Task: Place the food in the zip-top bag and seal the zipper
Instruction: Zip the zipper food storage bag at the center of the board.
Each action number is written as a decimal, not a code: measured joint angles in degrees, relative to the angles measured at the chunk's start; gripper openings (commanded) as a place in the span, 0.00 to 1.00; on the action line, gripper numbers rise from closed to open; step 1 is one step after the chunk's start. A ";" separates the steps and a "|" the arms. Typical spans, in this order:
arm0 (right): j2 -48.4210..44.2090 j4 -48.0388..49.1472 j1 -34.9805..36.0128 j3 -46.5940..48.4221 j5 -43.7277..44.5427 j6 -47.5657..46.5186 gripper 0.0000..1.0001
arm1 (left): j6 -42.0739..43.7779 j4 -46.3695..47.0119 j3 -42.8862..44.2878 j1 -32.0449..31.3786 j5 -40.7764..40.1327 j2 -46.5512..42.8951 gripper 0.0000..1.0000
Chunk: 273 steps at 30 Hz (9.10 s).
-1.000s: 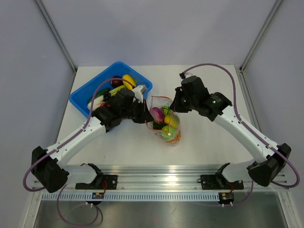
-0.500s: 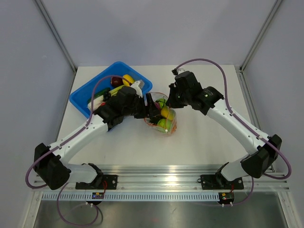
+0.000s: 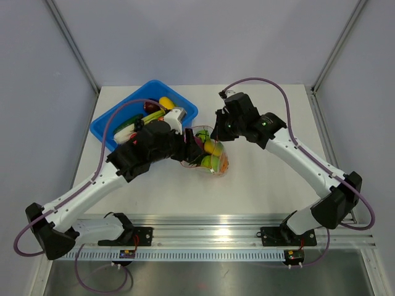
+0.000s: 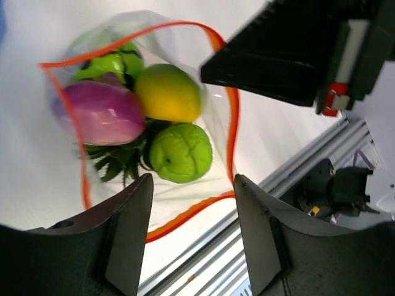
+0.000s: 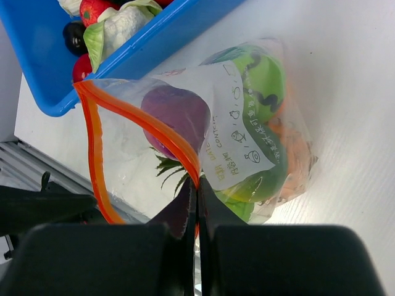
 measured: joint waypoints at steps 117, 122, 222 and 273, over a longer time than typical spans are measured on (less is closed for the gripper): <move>-37.97 31.61 7.61 -44.48 15.39 -24.02 0.59 | -8.13 1.77 22.62 0.57 11.91 30.97 0.00; -43.06 31.15 7.61 -45.46 17.51 -24.57 0.58 | -8.13 1.77 22.62 0.70 12.04 30.97 0.00; -43.41 39.45 7.67 -53.20 5.53 -27.98 0.00 | 82.38 -10.51 23.45 -5.64 41.62 25.46 0.51; -42.71 34.60 7.69 -49.99 5.68 -30.27 0.27 | 77.18 -12.48 27.12 -2.27 47.82 30.34 0.00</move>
